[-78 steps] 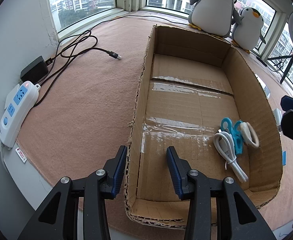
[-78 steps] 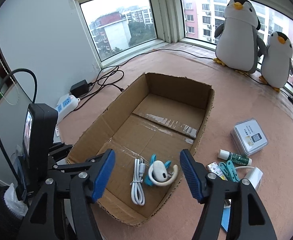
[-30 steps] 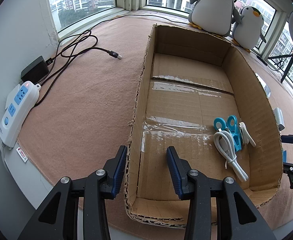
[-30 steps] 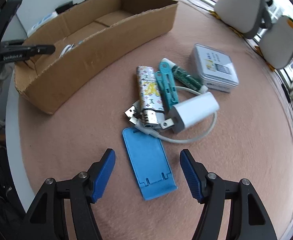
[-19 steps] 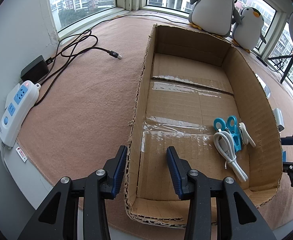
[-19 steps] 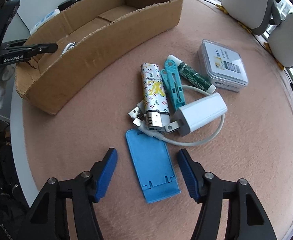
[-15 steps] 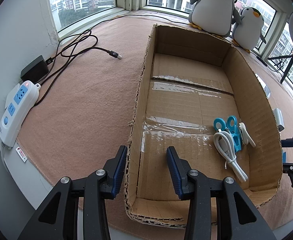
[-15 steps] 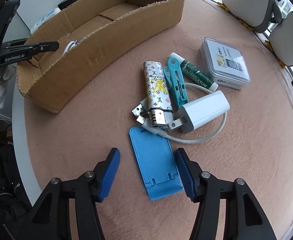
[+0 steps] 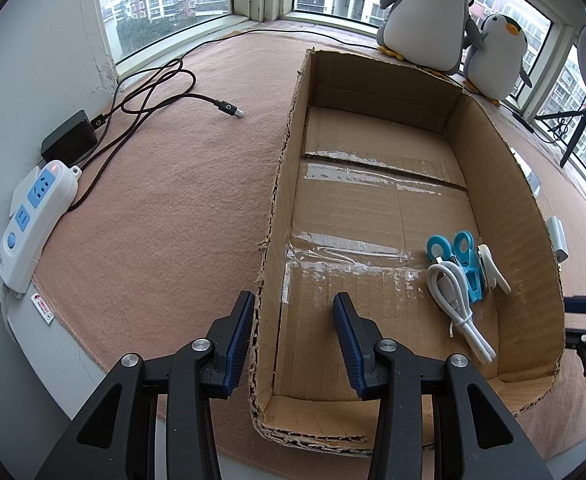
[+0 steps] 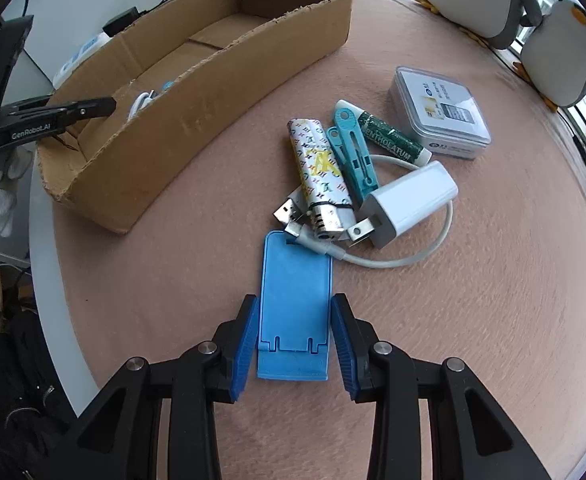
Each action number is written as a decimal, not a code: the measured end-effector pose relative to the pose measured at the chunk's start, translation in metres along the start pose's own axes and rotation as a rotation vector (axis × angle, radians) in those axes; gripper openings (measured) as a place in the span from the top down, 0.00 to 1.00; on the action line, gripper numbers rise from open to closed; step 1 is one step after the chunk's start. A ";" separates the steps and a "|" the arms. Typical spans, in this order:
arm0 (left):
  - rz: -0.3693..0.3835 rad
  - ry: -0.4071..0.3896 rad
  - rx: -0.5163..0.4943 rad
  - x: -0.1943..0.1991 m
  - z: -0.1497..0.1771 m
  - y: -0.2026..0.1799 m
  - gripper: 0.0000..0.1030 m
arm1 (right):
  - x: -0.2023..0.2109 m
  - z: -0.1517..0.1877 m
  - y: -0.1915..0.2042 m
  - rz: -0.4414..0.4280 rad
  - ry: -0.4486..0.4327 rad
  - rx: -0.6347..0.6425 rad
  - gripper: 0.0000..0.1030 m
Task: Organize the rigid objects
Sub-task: 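Grasp the blue phone stand with the right tool, then carry the blue phone stand with the right tool and release it into the box, then reach the right tool to the white power adapter and grasp it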
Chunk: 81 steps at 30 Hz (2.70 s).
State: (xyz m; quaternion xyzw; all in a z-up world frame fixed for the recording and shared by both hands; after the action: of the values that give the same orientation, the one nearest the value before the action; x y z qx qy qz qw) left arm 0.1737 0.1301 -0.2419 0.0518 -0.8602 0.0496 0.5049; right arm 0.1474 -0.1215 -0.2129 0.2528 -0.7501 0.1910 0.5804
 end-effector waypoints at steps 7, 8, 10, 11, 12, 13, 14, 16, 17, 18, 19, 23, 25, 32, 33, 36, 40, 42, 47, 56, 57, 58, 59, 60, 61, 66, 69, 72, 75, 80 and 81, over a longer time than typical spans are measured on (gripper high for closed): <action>0.000 0.000 -0.002 0.000 0.000 -0.001 0.58 | 0.007 0.021 0.011 -0.054 -0.034 -0.051 0.68; 0.000 0.000 -0.002 0.000 0.000 -0.001 0.58 | 0.010 0.023 0.015 -0.059 -0.043 -0.050 0.68; -0.001 0.000 -0.002 0.000 0.000 -0.001 0.58 | 0.016 0.025 0.019 -0.058 -0.058 -0.051 0.68; -0.001 0.000 -0.002 0.000 0.000 -0.001 0.58 | 0.018 0.026 0.019 -0.056 -0.067 -0.053 0.68; -0.001 0.000 -0.003 0.000 0.000 -0.001 0.58 | 0.021 0.026 0.018 -0.058 -0.073 -0.055 0.68; -0.002 0.000 -0.003 0.000 0.000 -0.001 0.58 | 0.025 0.026 0.020 -0.063 -0.085 -0.061 0.68; 0.000 0.000 -0.002 0.000 0.000 0.000 0.58 | 0.031 0.025 0.022 -0.067 -0.093 -0.063 0.68; 0.001 0.000 0.000 0.000 0.000 -0.001 0.58 | 0.041 0.020 0.025 -0.064 -0.113 -0.070 0.68; 0.001 0.000 0.000 0.000 -0.001 0.000 0.58 | 0.047 0.018 0.028 -0.075 -0.125 -0.072 0.68; 0.001 0.000 0.000 0.000 -0.001 -0.001 0.58 | 0.049 0.017 0.029 -0.080 -0.132 -0.070 0.68; 0.001 0.000 0.000 0.000 -0.001 0.000 0.58 | 0.052 0.013 0.030 -0.080 -0.145 -0.067 0.68; 0.001 0.000 -0.001 0.000 -0.001 0.000 0.58 | 0.071 -0.012 0.039 -0.092 -0.208 -0.055 0.68; 0.001 0.000 -0.001 0.000 -0.001 0.000 0.58 | 0.075 -0.025 0.040 -0.094 -0.229 -0.051 0.68; 0.005 0.001 0.000 0.000 -0.001 0.000 0.58 | 0.071 -0.080 0.058 -0.078 -0.290 -0.027 0.68; 0.006 0.002 0.000 0.000 -0.001 0.000 0.58 | 0.067 -0.088 0.060 -0.079 -0.293 -0.029 0.68; 0.008 0.002 0.000 -0.001 -0.002 0.001 0.58 | 0.059 -0.102 0.064 -0.076 -0.298 -0.036 0.68; 0.008 0.002 0.000 -0.001 -0.002 0.002 0.58 | 0.047 -0.121 0.065 -0.070 -0.299 -0.057 0.68; 0.010 0.002 0.001 -0.001 -0.002 0.002 0.58 | 0.042 -0.127 0.064 -0.063 -0.298 -0.062 0.68; 0.010 0.002 0.001 -0.001 -0.002 0.002 0.58 | 0.030 -0.139 0.064 -0.047 -0.297 -0.073 0.68; 0.009 0.002 0.002 -0.001 -0.003 0.000 0.58 | 0.028 -0.142 0.061 -0.056 -0.308 -0.095 0.60; 0.009 0.002 0.001 -0.001 -0.003 0.000 0.58 | 0.029 -0.142 0.060 -0.058 -0.312 -0.098 0.58; 0.009 0.002 0.001 -0.001 -0.002 0.000 0.58 | 0.031 -0.141 0.059 -0.061 -0.314 -0.103 0.58; 0.009 0.002 0.001 -0.001 -0.002 -0.001 0.58 | 0.032 -0.140 0.057 -0.065 -0.317 -0.109 0.56; 0.009 0.002 0.001 -0.001 -0.002 -0.001 0.58 | 0.034 -0.139 0.056 -0.070 -0.319 -0.113 0.55; 0.009 0.002 0.001 -0.001 -0.002 -0.001 0.58 | 0.036 -0.138 0.054 -0.080 -0.320 -0.122 0.55; 0.009 0.002 0.002 -0.001 -0.002 -0.001 0.58 | 0.054 -0.124 0.036 -0.099 -0.351 -0.169 0.51; 0.010 0.001 0.002 -0.001 -0.002 -0.001 0.58 | 0.064 -0.112 0.022 -0.099 -0.371 -0.209 0.46; 0.010 0.001 0.002 -0.001 -0.002 0.000 0.58 | 0.071 -0.098 0.004 -0.114 -0.383 -0.269 0.46; 0.011 0.001 0.002 -0.001 -0.002 0.000 0.58 | 0.075 -0.081 -0.012 -0.115 -0.394 -0.319 0.46; 0.011 0.002 0.002 -0.001 -0.002 0.001 0.58 | 0.077 -0.058 -0.033 -0.111 -0.388 -0.363 0.46; 0.011 0.001 0.002 -0.001 -0.002 0.001 0.58 | 0.078 -0.054 -0.039 -0.110 -0.388 -0.380 0.46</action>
State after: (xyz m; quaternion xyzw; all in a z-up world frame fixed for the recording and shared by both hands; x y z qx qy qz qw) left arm 0.1757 0.1310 -0.2423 0.0475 -0.8601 0.0533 0.5052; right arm 0.1971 -0.1336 -0.1242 0.2114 -0.8548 -0.0371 0.4725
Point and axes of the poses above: each gripper's, at about its wrist camera, not at the fingertips, and x roughly against the way its jaws point, y to its left, z to its underside, the point moved 6 cm from there along -x, roughly the way its jaws point, and after that the axes turned 5 degrees about -x, right-handed, at the moved point
